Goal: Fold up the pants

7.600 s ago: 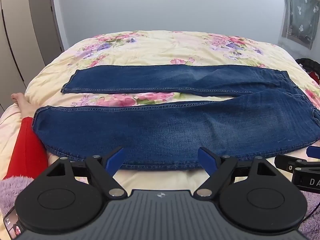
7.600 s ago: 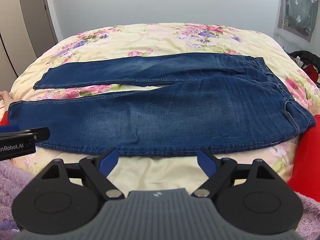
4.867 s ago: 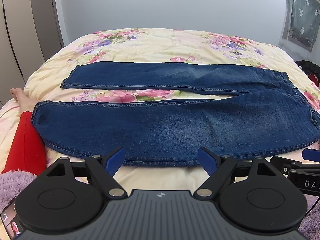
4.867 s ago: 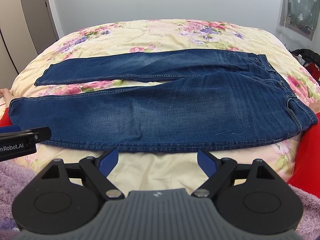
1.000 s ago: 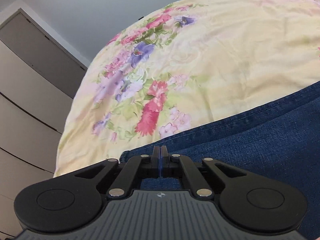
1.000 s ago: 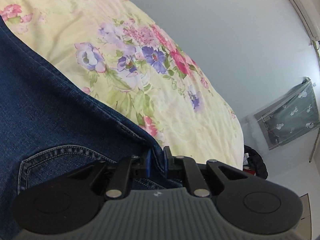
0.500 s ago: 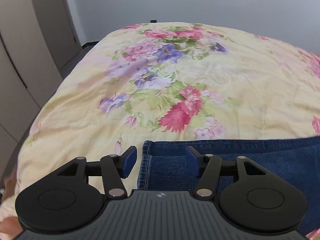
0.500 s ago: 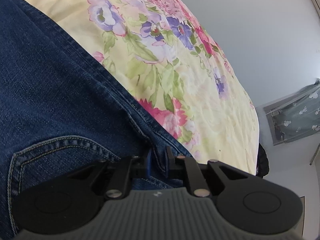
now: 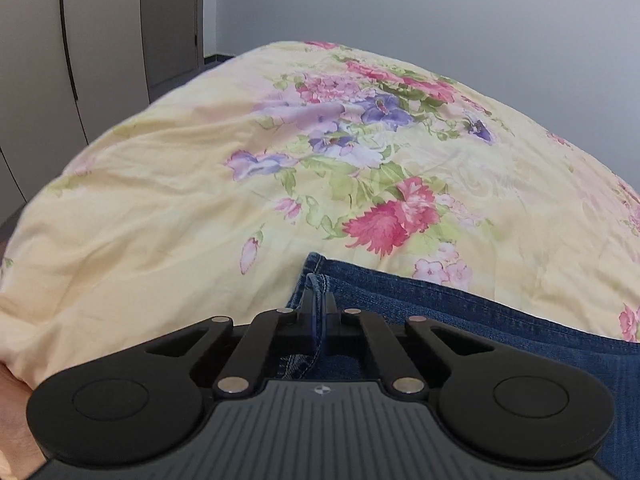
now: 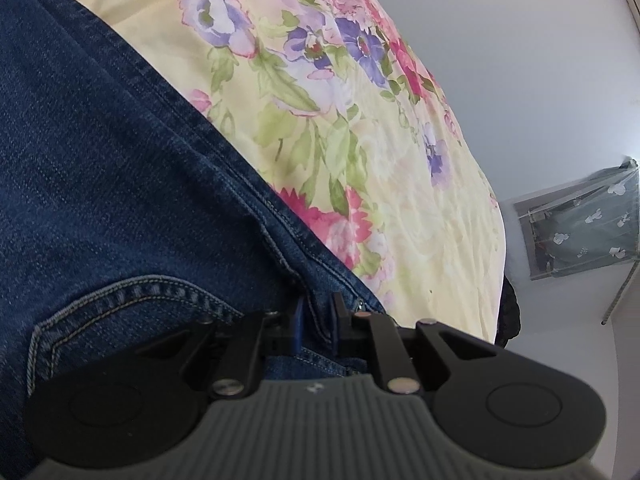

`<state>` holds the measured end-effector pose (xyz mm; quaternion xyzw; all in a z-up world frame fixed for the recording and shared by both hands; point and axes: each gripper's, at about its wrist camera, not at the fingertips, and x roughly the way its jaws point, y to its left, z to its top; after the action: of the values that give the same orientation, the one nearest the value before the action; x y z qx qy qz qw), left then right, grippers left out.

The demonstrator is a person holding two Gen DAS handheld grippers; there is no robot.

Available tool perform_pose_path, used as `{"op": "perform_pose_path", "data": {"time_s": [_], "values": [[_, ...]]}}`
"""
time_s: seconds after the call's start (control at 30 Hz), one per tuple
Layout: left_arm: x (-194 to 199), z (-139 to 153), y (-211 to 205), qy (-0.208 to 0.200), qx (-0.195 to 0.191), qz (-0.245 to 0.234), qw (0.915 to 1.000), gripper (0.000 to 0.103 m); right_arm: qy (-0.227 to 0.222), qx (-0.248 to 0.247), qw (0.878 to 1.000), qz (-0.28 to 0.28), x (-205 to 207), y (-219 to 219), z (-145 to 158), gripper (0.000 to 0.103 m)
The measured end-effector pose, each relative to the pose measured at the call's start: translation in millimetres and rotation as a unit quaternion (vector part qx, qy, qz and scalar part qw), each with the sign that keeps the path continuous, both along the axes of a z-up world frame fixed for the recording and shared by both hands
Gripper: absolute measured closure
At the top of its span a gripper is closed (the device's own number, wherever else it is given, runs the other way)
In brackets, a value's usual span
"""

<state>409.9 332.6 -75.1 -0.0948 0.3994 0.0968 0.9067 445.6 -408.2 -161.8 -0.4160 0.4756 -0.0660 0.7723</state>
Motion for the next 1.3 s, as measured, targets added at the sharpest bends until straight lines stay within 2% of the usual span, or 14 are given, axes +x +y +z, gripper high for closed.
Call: {"op": "perform_pose_path", "data": {"time_s": [0.2,0.3,0.43,0.5,0.53,0.57,0.63,0.67,0.8,0.9,0.97,1.03,1.23,1.3], "values": [[-9.7,35.0,-14.6,-0.064,0.069,0.011,0.9955,0.102,-0.049,-0.013,0.999,-0.004,-13.0,2.4,28.4,0.098],[-2.4,39.2,-5.3,-0.07,0.097,0.052,0.9914,0.103,-0.075,-0.002,0.997,-0.019,-12.5,0.2,47.1,0.098],[6.0,23.0,12.8,-0.047,0.074,0.061,0.9943,0.103,-0.072,0.023,0.996,-0.051,5.1,-5.1,43.9,0.098],[5.5,12.0,17.9,-0.026,0.025,0.038,0.9986,0.102,-0.058,0.015,0.997,-0.05,9.5,-2.4,29.6,0.098],[2.5,7.6,19.4,-0.026,0.016,0.037,0.9988,0.096,-0.049,0.014,0.997,-0.049,10.1,-2.1,23.6,0.098],[0.8,4.5,22.0,-0.028,0.009,0.039,0.9988,0.075,-0.043,0.013,0.998,-0.048,9.3,-1.6,18.0,0.098],[-2.9,-4.0,32.6,-0.033,-0.05,0.038,0.9975,0.057,-0.04,0.011,0.998,-0.047,7.7,-1.1,9.4,0.097],[-4.2,-7.6,37.1,-0.036,-0.079,0.042,0.9953,0.057,-0.04,0.008,0.998,-0.045,7.2,-0.1,6.5,0.097],[-1.4,-18.6,39.0,-0.037,-0.135,0.032,0.9897,0.057,-0.033,-0.007,0.999,-0.039,6.1,3.3,2.4,0.096],[1.6,-25.4,29.4,-0.034,-0.144,0.011,0.9889,0.06,-0.029,-0.007,0.999,-0.042,8.0,3.2,4.7,0.096],[2.0,-25.8,24.0,-0.04,-0.147,-0.002,0.9883,0.073,-0.026,-0.012,0.999,-0.042,7.1,5.1,3.8,0.096],[4.1,-24.8,21.0,-0.039,-0.144,-0.014,0.9887,0.078,-0.021,-0.02,0.999,-0.038,6.6,6.9,1.0,0.096],[20.0,-39.4,30.5,0.023,-0.152,0.002,0.9882,0.076,-0.015,-0.029,0.999,-0.034,8.9,8.6,-3.5,0.095],[19.4,-44.9,32.8,0.014,-0.164,0.006,0.9863,0.076,-0.014,-0.031,0.999,-0.032,8.7,8.8,-4.1,0.095]]}}
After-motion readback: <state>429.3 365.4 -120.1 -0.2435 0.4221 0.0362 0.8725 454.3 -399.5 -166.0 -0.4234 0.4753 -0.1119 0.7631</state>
